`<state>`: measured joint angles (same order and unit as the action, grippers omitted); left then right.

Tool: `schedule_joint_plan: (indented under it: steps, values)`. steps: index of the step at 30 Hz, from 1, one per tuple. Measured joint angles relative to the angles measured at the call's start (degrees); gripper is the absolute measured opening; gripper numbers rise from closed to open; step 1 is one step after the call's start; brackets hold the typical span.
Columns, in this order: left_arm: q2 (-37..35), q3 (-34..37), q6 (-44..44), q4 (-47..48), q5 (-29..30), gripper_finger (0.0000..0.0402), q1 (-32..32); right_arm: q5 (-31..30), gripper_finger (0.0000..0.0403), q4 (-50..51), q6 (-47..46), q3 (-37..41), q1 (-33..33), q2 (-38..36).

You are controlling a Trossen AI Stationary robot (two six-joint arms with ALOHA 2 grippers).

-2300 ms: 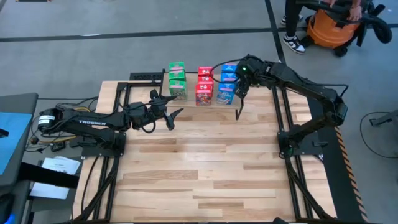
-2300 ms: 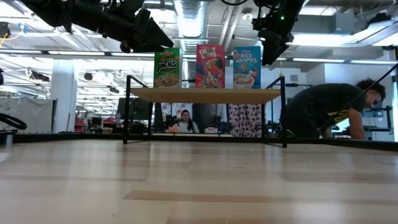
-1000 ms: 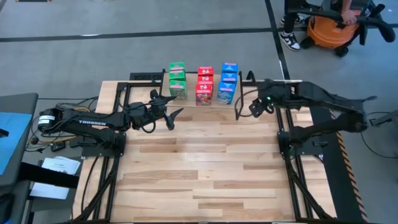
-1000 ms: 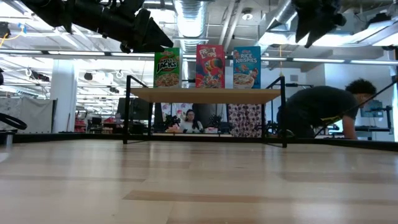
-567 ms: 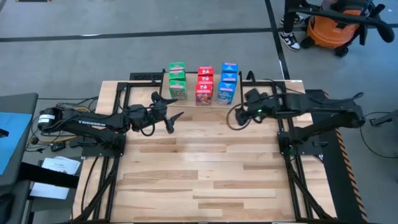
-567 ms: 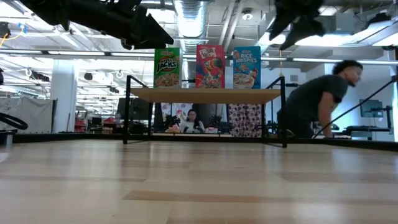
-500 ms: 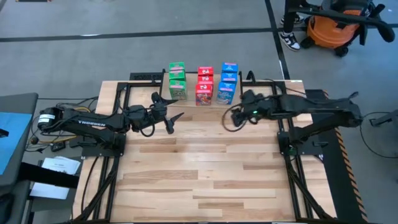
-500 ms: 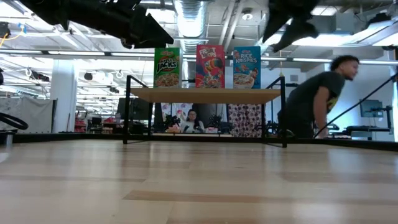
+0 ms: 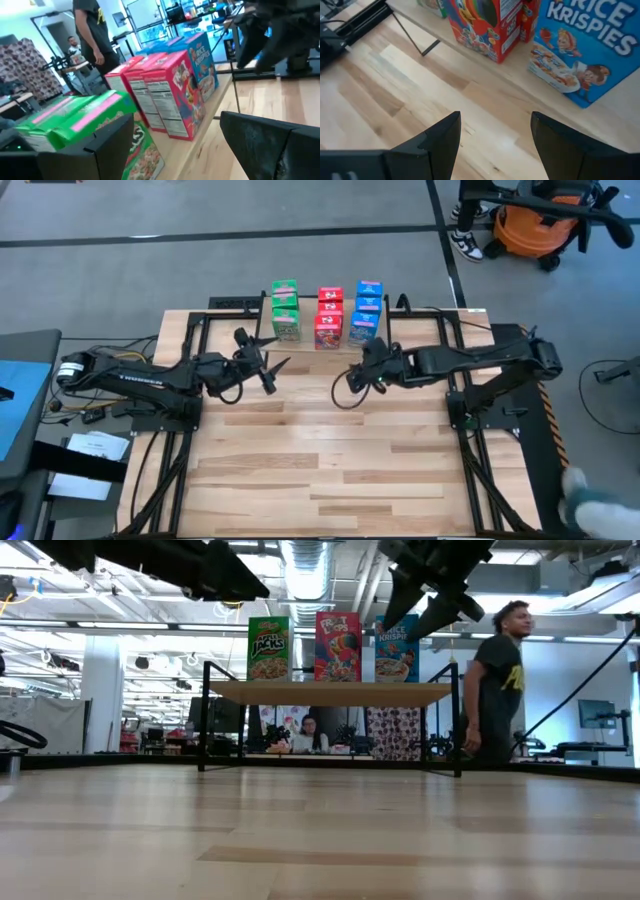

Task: Stack cereal on shelf
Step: Adjust the blue cereal box on the shelf

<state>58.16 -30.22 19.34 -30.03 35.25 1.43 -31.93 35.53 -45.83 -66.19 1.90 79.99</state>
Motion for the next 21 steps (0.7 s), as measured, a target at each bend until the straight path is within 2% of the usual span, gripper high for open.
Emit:
schedule_joint_plan:
  steps: [6, 12, 21]
  values:
    - [-3.1, 0.0, 0.0, 0.4, 0.1, 0.0289, 0.0, -6.2, 0.0265, -0.6, -0.7, 0.0, 4.7, 2.6]
    - [-4.3, 0.0, 0.0, 2.0, 0.1, 0.0289, 0.0, -18.7, 0.0265, -1.8, -0.8, 0.0, 9.6, 6.2]
    - [-4.3, 0.0, -1.5, 5.2, 0.1, 0.0289, 0.0, -31.6, 0.0265, -1.9, -2.6, -0.1, 13.5, 12.3]
